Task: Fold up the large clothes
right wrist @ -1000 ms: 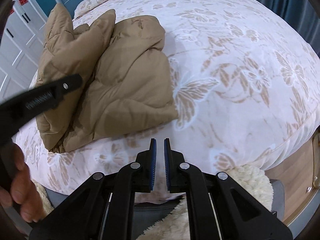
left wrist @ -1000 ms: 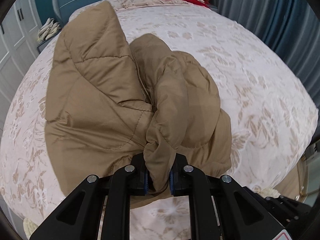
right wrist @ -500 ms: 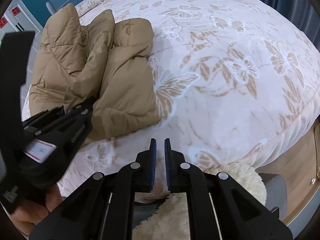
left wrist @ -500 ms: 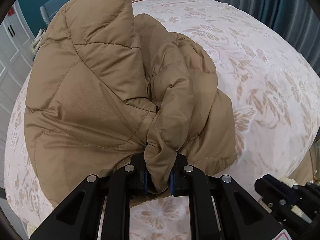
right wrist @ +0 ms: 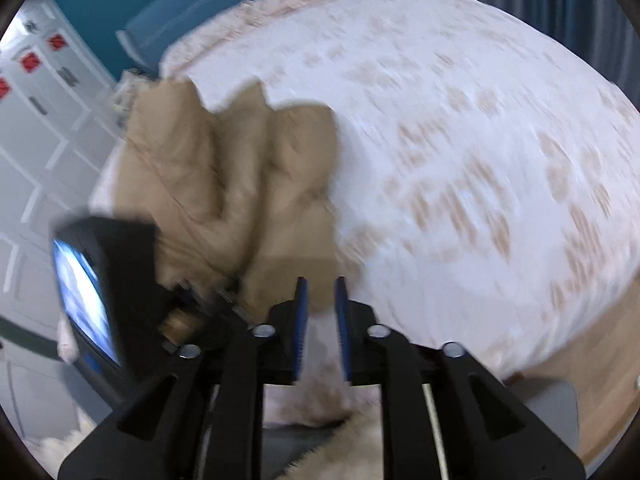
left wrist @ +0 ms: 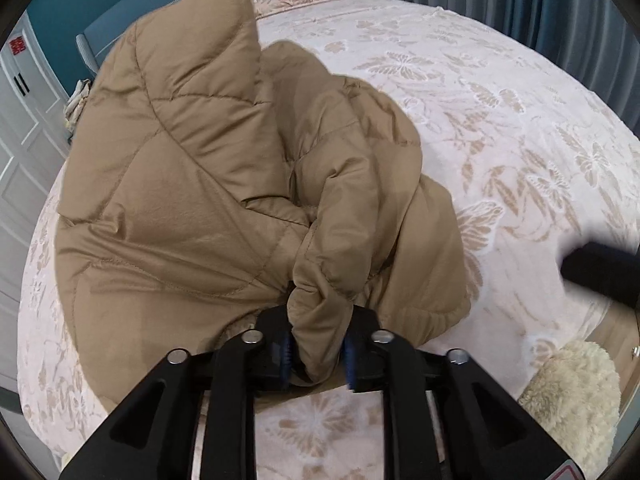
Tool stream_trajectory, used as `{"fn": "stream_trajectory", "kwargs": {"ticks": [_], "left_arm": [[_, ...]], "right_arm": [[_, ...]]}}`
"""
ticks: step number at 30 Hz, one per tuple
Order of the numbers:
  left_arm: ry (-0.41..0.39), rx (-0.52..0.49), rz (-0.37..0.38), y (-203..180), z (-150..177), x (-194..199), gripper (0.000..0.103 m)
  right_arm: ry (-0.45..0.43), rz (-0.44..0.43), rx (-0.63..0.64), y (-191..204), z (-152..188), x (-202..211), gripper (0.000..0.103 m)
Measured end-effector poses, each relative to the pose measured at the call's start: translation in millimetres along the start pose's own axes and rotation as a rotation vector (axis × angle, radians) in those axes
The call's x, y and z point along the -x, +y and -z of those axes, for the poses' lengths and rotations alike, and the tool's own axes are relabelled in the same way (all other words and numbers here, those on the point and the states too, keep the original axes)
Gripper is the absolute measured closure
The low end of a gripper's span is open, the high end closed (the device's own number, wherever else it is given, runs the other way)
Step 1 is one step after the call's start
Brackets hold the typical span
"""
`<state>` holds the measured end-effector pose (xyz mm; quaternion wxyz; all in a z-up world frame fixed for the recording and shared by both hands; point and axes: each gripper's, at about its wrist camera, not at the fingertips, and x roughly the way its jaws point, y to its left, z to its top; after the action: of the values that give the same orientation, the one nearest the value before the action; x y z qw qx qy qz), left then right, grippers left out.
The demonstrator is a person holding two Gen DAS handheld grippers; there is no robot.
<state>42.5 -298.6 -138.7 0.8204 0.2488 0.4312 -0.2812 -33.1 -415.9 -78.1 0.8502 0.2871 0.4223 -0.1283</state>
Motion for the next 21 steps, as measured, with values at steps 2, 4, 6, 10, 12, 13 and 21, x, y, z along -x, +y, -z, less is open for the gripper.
{"fn": "stream_trajectory", "kwargs": {"ticks": [2,4,6,10,12,13,21], "left_arm": [[-0.014,0.035,0.048,7,1,13,0.061],[-0.037,0.062,0.103,15,4,29,0.045],[-0.089,0.068,0.122,26,12,56,0.036],[-0.161,0.12,0.162,65,35,105,0.028],[-0.166,0.182,0.166,89,46,121,0.024],[-0.164,0.229,0.152,106,51,126,0.024],[-0.097,0.45,0.005,185,56,119,0.025]], "right_arm": [[-0.012,-0.033,0.021,8,-17,3,0.074],[-0.019,-0.042,0.066,20,-33,4,0.072],[-0.021,-0.064,0.111,34,-43,4,0.068],[-0.016,-0.097,0.165,58,-51,4,0.061],[-0.016,-0.132,0.199,79,-53,1,0.054],[-0.013,-0.141,0.217,86,-53,-2,0.051],[0.116,-0.066,0.348,151,-51,-79,0.045]]}}
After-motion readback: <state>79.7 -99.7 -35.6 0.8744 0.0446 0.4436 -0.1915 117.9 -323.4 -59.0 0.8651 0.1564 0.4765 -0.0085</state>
